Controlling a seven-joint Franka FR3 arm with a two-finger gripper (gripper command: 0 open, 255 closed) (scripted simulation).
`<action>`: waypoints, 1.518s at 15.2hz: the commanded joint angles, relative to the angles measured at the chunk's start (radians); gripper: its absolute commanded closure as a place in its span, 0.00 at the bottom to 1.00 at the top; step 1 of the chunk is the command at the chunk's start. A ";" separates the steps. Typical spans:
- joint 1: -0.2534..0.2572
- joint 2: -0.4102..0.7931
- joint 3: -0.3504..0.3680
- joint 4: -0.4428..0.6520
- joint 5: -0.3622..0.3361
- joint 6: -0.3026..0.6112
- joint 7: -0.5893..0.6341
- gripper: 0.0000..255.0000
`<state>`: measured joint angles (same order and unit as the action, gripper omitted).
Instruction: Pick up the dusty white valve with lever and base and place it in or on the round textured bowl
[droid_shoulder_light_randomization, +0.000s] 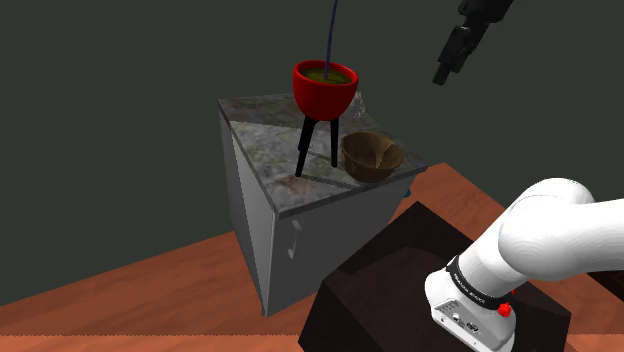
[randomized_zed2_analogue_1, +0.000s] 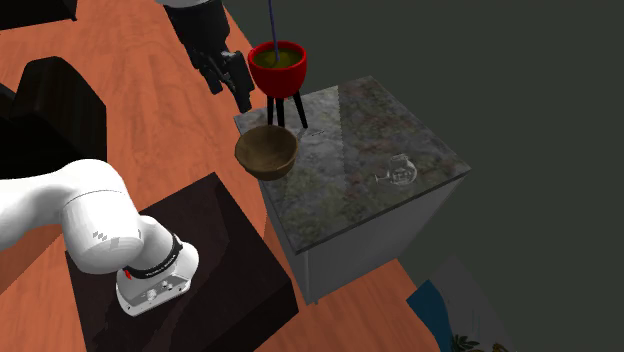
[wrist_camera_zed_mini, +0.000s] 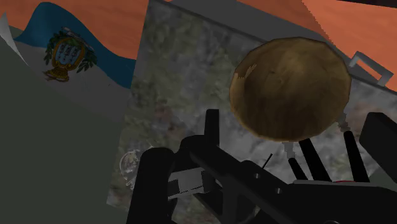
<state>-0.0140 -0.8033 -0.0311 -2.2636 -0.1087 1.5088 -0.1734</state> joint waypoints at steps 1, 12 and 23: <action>0.000 0.000 0.000 0.000 0.000 0.000 0.000 0.00; -0.026 0.308 -0.088 0.015 -0.058 0.314 -0.050 0.00; -0.048 0.692 -0.163 0.192 -0.051 0.541 -0.112 0.00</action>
<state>-0.0606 -0.1561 -0.1885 -2.1002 -0.1641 2.0319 -0.2787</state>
